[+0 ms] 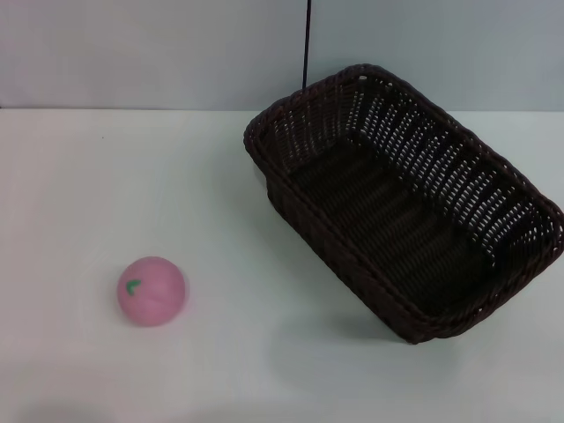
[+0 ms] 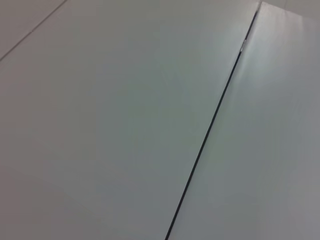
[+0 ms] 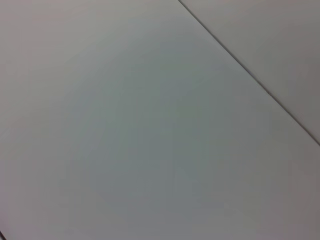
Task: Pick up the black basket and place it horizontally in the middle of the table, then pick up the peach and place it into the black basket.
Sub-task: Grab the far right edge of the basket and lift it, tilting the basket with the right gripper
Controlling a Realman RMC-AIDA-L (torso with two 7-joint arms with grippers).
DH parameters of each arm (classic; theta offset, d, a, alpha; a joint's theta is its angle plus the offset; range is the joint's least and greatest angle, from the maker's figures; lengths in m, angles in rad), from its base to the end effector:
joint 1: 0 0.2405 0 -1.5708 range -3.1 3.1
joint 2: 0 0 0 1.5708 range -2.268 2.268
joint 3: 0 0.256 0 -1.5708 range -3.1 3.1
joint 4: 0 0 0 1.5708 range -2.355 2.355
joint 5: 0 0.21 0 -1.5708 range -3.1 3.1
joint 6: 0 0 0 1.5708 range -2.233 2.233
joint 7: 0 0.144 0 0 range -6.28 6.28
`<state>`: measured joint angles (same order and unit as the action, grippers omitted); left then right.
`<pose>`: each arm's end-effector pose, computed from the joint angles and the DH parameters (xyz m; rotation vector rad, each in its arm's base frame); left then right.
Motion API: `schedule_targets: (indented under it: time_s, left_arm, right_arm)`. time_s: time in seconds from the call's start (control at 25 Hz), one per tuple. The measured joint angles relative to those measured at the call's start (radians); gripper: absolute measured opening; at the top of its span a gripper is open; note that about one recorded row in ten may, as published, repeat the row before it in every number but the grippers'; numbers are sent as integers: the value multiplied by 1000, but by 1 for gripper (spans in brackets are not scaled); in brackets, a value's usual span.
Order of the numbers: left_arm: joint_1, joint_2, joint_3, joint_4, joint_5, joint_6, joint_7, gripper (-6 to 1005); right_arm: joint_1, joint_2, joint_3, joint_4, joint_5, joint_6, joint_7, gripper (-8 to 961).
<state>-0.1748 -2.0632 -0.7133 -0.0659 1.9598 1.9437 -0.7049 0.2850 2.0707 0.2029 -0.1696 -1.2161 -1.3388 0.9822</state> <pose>-0.3487 0.1975 0.0776 -1.1134 -0.4361 -1.3643 0.4316 0.2419 0.1066 -0.8373 0.9085 1.1350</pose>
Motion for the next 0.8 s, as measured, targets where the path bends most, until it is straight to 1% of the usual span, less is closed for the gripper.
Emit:
schedule_targets:
  time_s: [0.16, 0.36, 0.44, 0.56, 0.6, 0.64, 0.68, 0.76, 0.8]
  left_arm:
    - [0, 0, -3, 0, -3, 0, -1, 204]
    - [-2, 0, 2, 0, 1, 0, -2, 271]
    - [-3, 0, 2, 0, 1, 0, -2, 365]
    - [-7, 0, 4, 0, 1, -4, -2, 518]
    - [-7, 0, 4, 0, 1, -4, -2, 575]
    - [-8, 0, 4, 0, 1, -5, -2, 633]
    - [-9, 0, 3, 0, 1, -6, -2, 691]
    - [-10, 0, 4, 0, 1, -9, -2, 717]
    - [-10, 0, 4, 0, 1, -9, -2, 729]
  right_arm:
    - [-4, 0, -2, -3, -3, 11, -1, 543]
    - [-5, -1, -4, -4, -5, 26, -1, 542]
    - [-8, -2, -12, -10, -14, 25, -1, 542]
    - [-13, -7, -119, -135, -65, -53, 75, 542]
    - [-13, -7, -119, -135, -65, -53, 75, 542]
    - [-13, -16, -207, -222, -75, -85, 175, 543]
    - [-15, -27, -264, -274, -82, -97, 244, 543]
    - [-16, -49, -342, -346, -106, -111, 353, 548]
    - [-16, -71, -392, -394, -133, -126, 422, 552]
